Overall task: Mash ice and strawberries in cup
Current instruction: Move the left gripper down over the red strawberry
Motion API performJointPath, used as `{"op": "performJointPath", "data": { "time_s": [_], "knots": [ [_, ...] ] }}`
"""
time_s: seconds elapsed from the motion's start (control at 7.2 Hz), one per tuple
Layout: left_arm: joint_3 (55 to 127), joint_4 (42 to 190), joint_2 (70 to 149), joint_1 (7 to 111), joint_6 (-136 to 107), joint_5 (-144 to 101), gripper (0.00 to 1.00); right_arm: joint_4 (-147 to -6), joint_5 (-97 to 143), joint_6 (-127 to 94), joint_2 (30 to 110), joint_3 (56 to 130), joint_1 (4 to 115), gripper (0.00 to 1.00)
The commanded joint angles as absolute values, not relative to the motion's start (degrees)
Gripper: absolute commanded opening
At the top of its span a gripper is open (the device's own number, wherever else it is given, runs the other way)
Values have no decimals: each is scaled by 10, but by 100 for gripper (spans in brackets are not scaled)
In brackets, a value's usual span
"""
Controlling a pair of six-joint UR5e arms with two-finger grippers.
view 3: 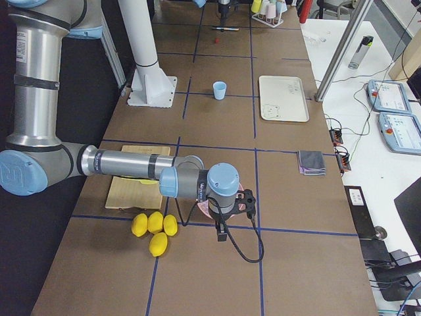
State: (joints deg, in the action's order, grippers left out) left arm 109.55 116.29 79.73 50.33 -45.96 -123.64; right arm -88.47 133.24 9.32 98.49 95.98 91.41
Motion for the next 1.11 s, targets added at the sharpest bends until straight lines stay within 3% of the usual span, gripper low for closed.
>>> {"op": "performJointPath", "data": {
  "time_s": [0.0, 0.69, 0.97],
  "knots": [
    [1045, 1231, 793, 494, -467, -1231, 100, -885, 1332, 94, 985, 960, 914, 100],
    [1025, 1251, 794, 439, -504, -1232, 100, -884, 1332, 94, 988, 960, 915, 100],
    [1021, 1255, 794, 439, -504, -1232, 95, -885, 1332, 94, 988, 960, 914, 100]
  ]
}}
